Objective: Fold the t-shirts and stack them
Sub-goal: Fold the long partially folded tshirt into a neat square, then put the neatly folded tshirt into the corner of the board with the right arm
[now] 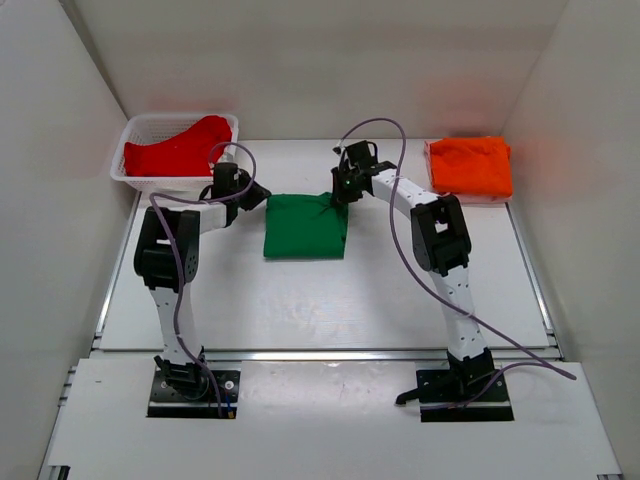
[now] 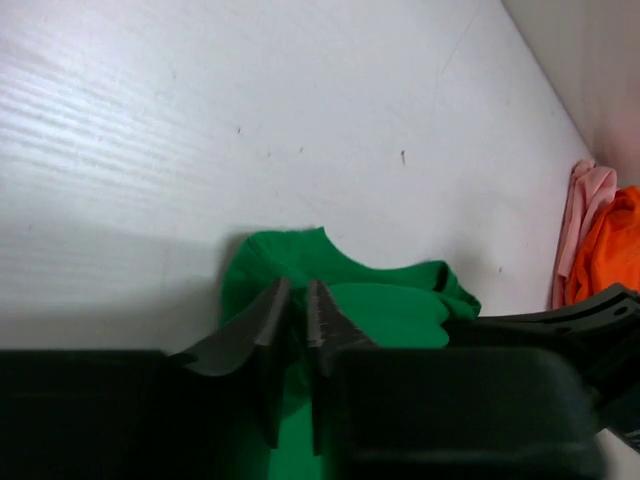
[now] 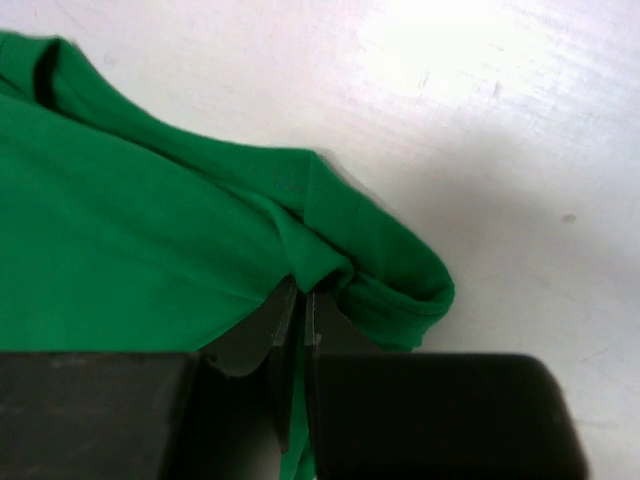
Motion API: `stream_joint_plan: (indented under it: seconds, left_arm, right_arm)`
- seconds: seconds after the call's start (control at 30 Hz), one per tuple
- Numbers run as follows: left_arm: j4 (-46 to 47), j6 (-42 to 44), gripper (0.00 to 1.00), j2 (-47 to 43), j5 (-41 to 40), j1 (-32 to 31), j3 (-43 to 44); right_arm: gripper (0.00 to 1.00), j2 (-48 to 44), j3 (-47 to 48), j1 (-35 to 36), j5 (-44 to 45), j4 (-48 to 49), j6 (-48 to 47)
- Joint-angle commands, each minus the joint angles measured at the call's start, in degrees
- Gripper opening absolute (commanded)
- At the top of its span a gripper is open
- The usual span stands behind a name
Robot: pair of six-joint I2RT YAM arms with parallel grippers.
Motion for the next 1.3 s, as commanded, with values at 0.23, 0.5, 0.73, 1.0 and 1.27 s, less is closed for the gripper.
stream_joint_plan:
  seconds: [0.23,0.5,0.73,1.0,1.27]
  left_arm:
    - [9.6,6.0,0.37,-11.4,-7.8,0.7,-5.4]
    - [4.4,7.8,0.39,-21.7,1.0,-0.6,-10.9]
    - [-9.9,15.0,0.39,-13.3,-2.7,-8.5,-1.0]
    - [-19.4,14.9,0.36,2.8,-0.6,-10.1,14.5]
    - [-21.0,13.8,0.34,6.7,1.3,-10.4,15.7]
  right_arm:
    - [0.29,2.5,11.2,-0.5,11.7,-5.7,-1.7]
    - [0.99,-14.3,-4.0,-0.1,14.8,2.2,2.2]
    - [0.99,-24.2,-23.3,-2.5,12.7,7.5,8.7]
    - [0.99,-17.4,-19.7,-2.1,12.0,4.9,12.6]
    - [0.99,-6.9,-8.2,0.3,8.3,-2.7,17.1]
